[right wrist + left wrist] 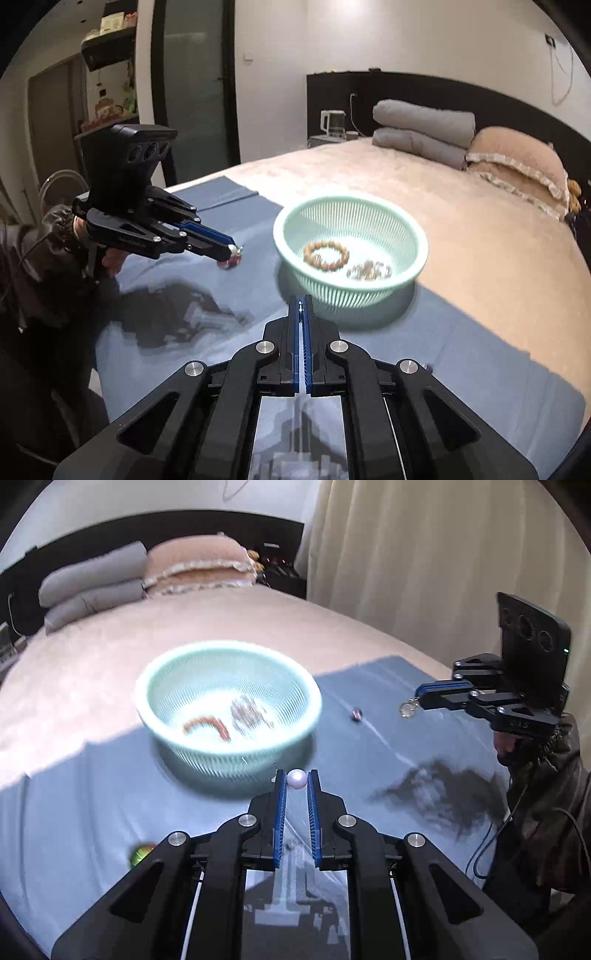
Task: Organize jewelry
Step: 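Carry both held earrings over the green basket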
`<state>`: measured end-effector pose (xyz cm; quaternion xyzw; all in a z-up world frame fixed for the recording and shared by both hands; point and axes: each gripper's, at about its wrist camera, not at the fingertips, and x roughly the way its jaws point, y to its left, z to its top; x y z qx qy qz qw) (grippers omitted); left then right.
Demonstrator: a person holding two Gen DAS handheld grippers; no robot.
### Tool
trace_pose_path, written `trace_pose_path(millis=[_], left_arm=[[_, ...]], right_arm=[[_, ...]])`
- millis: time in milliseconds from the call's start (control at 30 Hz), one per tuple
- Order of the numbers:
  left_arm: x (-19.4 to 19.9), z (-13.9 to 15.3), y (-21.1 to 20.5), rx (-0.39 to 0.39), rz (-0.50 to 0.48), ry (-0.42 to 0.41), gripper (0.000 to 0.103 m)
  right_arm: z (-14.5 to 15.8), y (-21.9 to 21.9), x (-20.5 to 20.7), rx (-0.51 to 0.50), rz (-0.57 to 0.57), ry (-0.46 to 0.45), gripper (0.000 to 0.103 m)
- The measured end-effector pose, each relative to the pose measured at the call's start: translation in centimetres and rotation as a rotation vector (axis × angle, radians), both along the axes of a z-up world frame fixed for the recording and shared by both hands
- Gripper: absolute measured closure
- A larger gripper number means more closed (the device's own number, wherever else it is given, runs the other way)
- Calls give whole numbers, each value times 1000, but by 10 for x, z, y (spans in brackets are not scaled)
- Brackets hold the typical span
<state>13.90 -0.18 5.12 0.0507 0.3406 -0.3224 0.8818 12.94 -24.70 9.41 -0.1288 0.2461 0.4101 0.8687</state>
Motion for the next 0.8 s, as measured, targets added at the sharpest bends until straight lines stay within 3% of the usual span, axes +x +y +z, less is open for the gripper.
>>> trace_pose_path(millis=[133,267,533,733,767,800], left_arm=[[34,40,-1,12,30,-69,91],[64,62,-4,48,31,-98,91],[106,4,-14,113,19,43,91],[116,-20,-20,176,9,69,90],[117,-20,-20,180,11,68,86],[120,-19,-20,175,7,65,78]], right_arm=[[39,21,28,-9,26,-76,101],[50,37,63,-30,75,-46,101],[-24,73,116,-92,56,136,101],[-52,80,127,-148,-35,156,98],[-52,80,128,-159,-62,144,92],[-52,79,128,-168,-104,122,68]])
